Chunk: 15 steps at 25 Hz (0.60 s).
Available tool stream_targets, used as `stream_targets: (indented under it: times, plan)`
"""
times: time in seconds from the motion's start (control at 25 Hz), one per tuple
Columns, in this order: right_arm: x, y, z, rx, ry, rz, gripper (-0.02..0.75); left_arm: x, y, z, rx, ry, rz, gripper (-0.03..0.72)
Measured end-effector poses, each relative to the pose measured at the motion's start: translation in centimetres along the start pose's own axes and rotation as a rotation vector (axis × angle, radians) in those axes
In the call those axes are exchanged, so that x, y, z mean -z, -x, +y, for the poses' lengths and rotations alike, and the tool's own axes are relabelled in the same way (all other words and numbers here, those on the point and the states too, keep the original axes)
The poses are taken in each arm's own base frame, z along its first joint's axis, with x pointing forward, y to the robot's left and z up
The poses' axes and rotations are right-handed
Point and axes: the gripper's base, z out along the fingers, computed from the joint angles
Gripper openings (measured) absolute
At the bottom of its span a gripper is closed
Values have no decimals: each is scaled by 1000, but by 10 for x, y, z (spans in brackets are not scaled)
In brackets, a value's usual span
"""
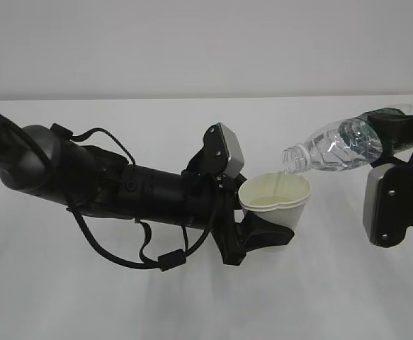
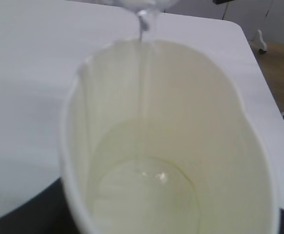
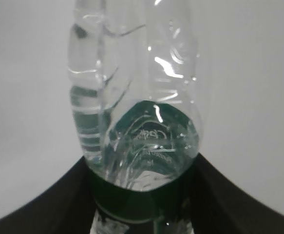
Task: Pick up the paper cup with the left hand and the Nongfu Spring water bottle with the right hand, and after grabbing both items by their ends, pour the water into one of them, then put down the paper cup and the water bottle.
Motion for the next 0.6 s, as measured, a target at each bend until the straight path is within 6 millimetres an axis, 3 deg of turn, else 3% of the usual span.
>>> stream_targets:
  times: [0.6]
  plan:
    - [0,0,-1,28,-7,-4,401,0,0,0,-1,-1,1,445]
